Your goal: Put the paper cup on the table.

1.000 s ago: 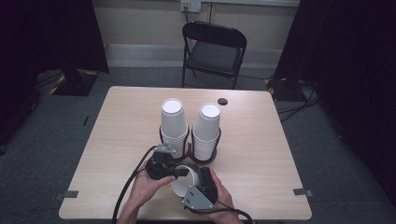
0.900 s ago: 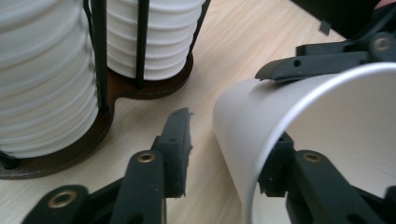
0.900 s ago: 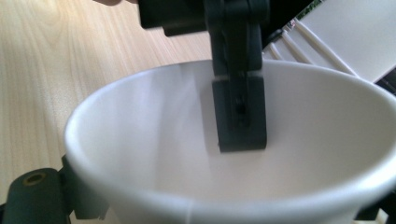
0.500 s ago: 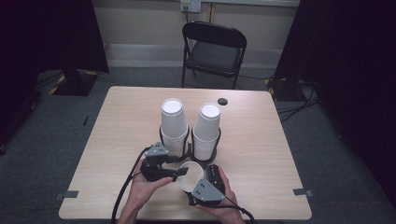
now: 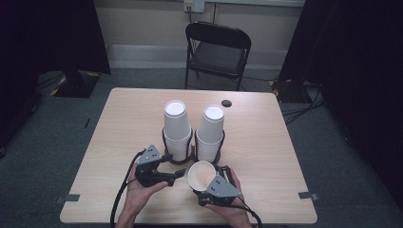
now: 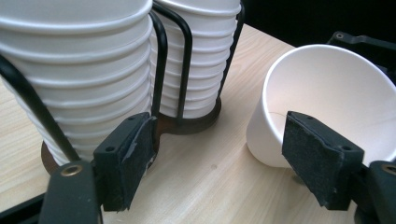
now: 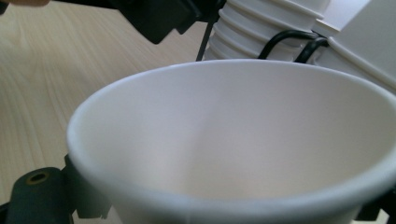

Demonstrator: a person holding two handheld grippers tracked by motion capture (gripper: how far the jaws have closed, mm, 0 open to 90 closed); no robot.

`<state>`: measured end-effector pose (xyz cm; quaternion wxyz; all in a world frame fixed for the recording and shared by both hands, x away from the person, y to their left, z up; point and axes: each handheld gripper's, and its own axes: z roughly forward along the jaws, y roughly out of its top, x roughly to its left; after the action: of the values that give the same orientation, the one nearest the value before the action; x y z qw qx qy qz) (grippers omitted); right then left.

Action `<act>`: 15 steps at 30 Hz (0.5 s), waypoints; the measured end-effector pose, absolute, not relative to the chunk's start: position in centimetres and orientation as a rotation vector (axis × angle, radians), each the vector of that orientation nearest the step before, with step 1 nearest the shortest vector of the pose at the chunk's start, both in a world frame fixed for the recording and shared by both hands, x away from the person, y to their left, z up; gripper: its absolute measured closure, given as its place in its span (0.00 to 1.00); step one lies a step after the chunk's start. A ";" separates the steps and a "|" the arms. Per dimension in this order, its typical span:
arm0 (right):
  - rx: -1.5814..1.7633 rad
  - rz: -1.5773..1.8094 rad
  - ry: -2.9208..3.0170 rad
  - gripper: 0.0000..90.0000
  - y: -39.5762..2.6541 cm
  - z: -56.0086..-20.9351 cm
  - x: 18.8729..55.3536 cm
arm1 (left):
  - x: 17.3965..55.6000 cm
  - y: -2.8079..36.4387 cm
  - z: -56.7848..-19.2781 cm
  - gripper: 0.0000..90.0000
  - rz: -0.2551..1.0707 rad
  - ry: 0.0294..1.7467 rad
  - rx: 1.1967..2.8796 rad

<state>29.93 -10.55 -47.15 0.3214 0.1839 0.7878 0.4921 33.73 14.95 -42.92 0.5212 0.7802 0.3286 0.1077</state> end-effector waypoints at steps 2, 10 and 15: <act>0.531 1.325 2.065 0.14 -11.1 -47.2 30.1 | 33.7 15.2 -43.1 0.26 0.260 0.788 1.855; 0.641 1.405 2.022 0.14 -13.1 -47.0 30.5 | 33.3 15.8 -44.4 0.20 0.286 0.775 1.828; 0.711 1.443 1.991 0.14 -14.1 -46.7 30.6 | 32.9 16.3 -45.4 0.19 0.313 0.789 1.804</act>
<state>30.61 -14.12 -46.67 0.2867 0.2660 0.7452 0.5401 32.90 16.25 -45.37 0.5428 0.7599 0.3325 0.1318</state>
